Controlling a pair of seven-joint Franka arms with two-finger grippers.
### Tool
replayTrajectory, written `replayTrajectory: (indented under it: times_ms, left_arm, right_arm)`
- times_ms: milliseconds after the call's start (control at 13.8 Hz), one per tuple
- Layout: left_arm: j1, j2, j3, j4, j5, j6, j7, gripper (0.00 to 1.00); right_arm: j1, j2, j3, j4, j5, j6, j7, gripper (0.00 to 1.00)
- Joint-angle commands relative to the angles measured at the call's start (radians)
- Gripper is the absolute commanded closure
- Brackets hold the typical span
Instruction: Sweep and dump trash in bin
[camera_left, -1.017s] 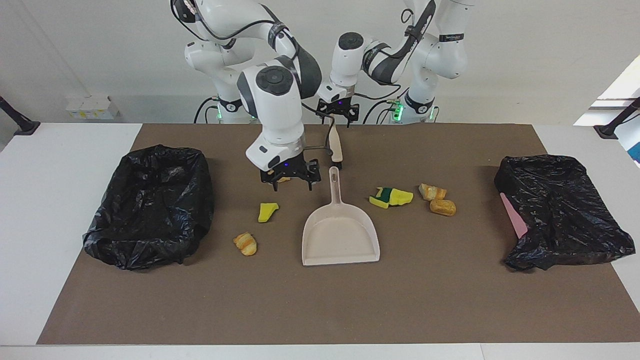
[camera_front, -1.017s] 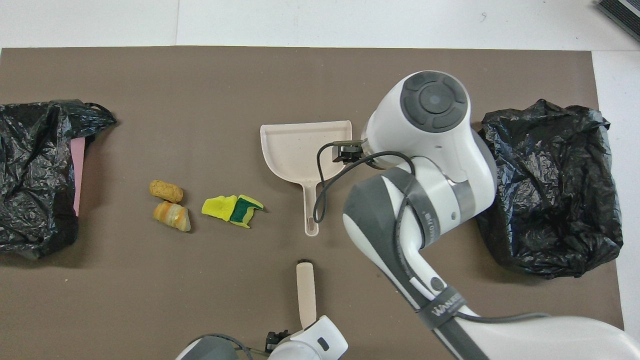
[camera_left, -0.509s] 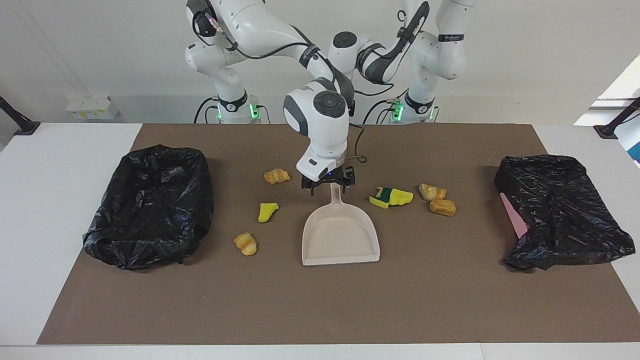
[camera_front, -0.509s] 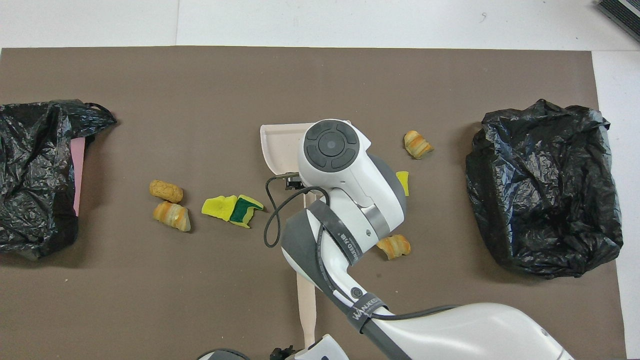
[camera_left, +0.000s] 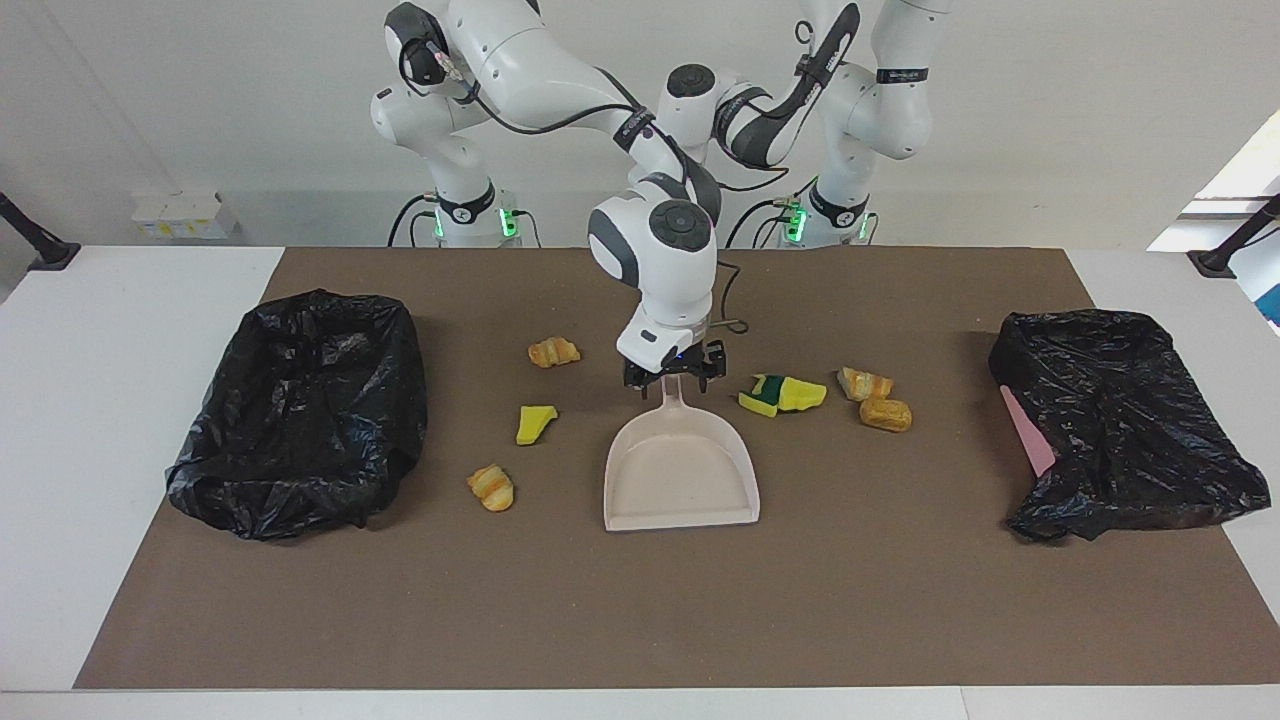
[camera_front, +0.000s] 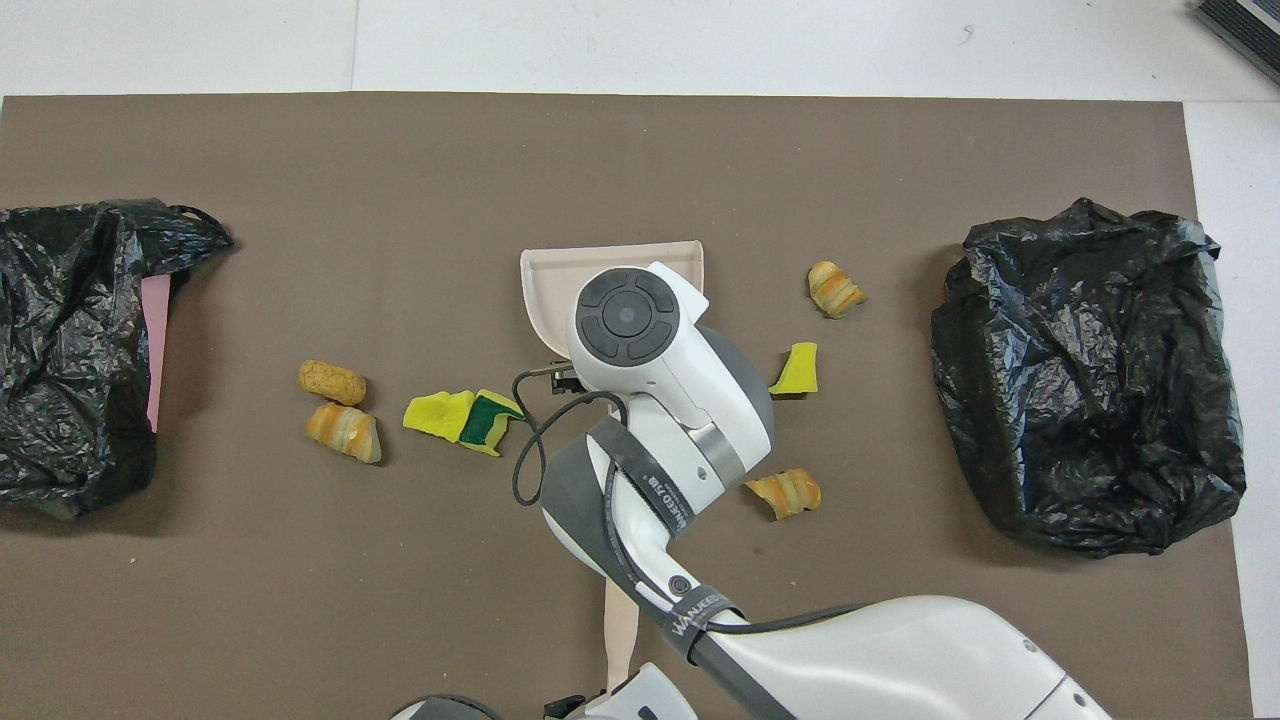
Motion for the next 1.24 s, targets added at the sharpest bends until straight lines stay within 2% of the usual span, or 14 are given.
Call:
replayTrajectory:
  times_ms: [0,145,436,581,727,945,1163]
  left_arm:
    - [0.017,-0.045,0.013,-0.031,-0.004,-0.048,0.002,1.0]
    - [0.071,-0.079,0.015,-0.03,0.021,-0.097,0.015,1.0]
    - [0.193,-0.142,0.013,-0.026,0.038,-0.184,0.139,1.0]
    - [0.253,-0.151,0.015,-0.019,0.042,-0.195,0.178,1.0]
    - [0.362,-0.151,0.015,0.004,0.05,-0.211,0.256,1.0]
    - [0.502,-0.142,0.013,0.09,0.052,-0.293,0.36,1.0]
    - [0.585,-0.13,0.013,0.104,0.073,-0.291,0.436,1.0]
  right_arm:
    - [0.007,-0.003,0.003,-0.032,0.003,0.012,0.027,0.09]
    - [0.007,-0.009,0.003,-0.049,0.005,0.011,0.027,0.14]
    - [0.008,-0.021,0.003,-0.07,0.019,0.003,0.032,0.37]
    - [0.007,-0.021,0.003,-0.067,0.019,0.003,0.033,0.67]
    - [0.004,-0.019,0.003,-0.06,0.015,0.005,0.035,0.89]
    - [0.003,-0.021,0.001,-0.058,0.014,0.012,0.038,1.0]
    - [-0.013,-0.045,0.001,-0.06,0.002,0.011,0.01,1.0]
